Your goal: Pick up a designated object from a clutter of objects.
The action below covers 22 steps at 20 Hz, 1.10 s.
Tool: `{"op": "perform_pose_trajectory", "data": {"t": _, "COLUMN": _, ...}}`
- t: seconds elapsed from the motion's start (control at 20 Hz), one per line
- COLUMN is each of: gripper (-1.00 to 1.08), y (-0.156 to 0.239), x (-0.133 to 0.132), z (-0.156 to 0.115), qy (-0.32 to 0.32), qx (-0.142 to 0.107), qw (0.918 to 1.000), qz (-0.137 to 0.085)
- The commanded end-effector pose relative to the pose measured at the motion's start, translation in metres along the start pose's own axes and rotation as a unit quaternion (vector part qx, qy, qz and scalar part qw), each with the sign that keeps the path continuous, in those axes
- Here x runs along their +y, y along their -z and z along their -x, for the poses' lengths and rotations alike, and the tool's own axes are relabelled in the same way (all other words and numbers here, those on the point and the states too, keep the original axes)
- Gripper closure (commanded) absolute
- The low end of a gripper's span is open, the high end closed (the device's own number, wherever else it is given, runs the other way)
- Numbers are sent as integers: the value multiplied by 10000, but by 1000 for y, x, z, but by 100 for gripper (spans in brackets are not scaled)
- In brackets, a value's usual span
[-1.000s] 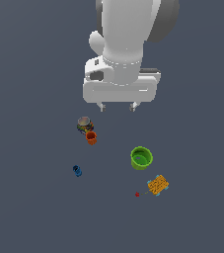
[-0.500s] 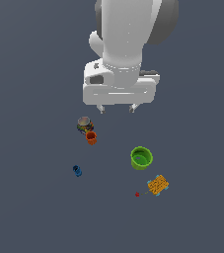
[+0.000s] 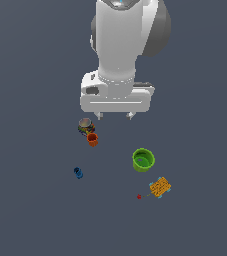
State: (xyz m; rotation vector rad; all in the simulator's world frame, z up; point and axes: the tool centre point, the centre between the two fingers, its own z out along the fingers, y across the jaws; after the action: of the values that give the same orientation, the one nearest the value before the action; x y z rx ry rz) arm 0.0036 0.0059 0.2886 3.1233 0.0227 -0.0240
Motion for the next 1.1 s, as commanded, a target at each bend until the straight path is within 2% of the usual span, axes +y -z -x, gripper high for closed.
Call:
{"op": "perform_pose_trajectory", "data": {"t": 0.0, "gripper": -92, "y": -14, "x": 7, "z": 1, "qy": -177, "qx": 0, "qw": 9998, "qz": -24}}
{"op": "perform_pose_trajectory", "data": {"t": 0.25, "gripper": -92, "y": -52, "x": 26, "z": 5, "qy": -668, "qx": 7, "qw": 9977, "qz": -81}}
{"op": "perform_pose_trajectory", "data": {"t": 0.45, "gripper": -92, "y": -90, "x": 45, "z": 13, "qy": -1177, "qx": 14, "qw": 9930, "qz": -121}}
{"op": "perform_pose_trajectory", "data": {"t": 0.75, "gripper": -92, "y": -143, "x": 73, "z": 34, "qy": -1949, "qx": 26, "qw": 9807, "qz": -145}}
{"op": "perform_pose_trajectory", "data": {"t": 1.05, "gripper": -92, "y": -179, "x": 94, "z": 55, "qy": -2520, "qx": 37, "qw": 9676, "qz": -133}}
